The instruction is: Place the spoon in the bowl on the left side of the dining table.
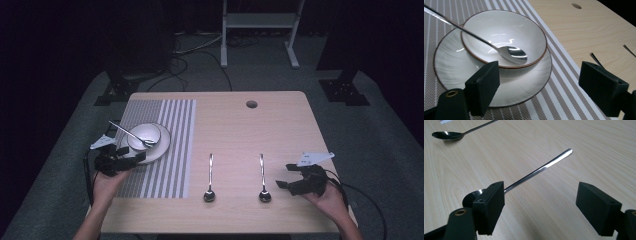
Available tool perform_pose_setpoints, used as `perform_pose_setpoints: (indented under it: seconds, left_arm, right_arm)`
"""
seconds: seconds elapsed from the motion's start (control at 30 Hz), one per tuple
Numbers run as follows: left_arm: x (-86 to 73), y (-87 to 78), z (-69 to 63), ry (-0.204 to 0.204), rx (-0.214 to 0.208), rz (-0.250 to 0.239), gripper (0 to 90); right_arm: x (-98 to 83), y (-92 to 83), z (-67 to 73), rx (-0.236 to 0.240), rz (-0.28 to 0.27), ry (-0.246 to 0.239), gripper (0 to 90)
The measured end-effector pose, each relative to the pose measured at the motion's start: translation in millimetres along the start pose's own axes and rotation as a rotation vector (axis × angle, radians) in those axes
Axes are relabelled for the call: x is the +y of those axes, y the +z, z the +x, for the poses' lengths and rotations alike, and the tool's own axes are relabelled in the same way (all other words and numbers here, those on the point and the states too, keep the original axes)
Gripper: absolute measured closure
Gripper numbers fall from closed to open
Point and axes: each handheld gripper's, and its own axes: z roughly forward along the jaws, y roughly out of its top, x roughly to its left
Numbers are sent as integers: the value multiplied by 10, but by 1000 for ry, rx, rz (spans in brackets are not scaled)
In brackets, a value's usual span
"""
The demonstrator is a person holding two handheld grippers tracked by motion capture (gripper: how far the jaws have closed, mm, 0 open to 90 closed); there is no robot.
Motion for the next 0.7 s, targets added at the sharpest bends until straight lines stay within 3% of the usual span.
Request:
perform_pose_setpoints:
  seconds: [0.33, 0.7]
  left_arm:
    - [36, 85, -249, 53, -49, 19, 119]
    - [69, 209, -490, 120, -67, 42, 97]
  right_arm:
    - [-9, 10, -1, -6, 9, -2, 218]
    - [-13, 5, -2, -6, 10, -4, 218]
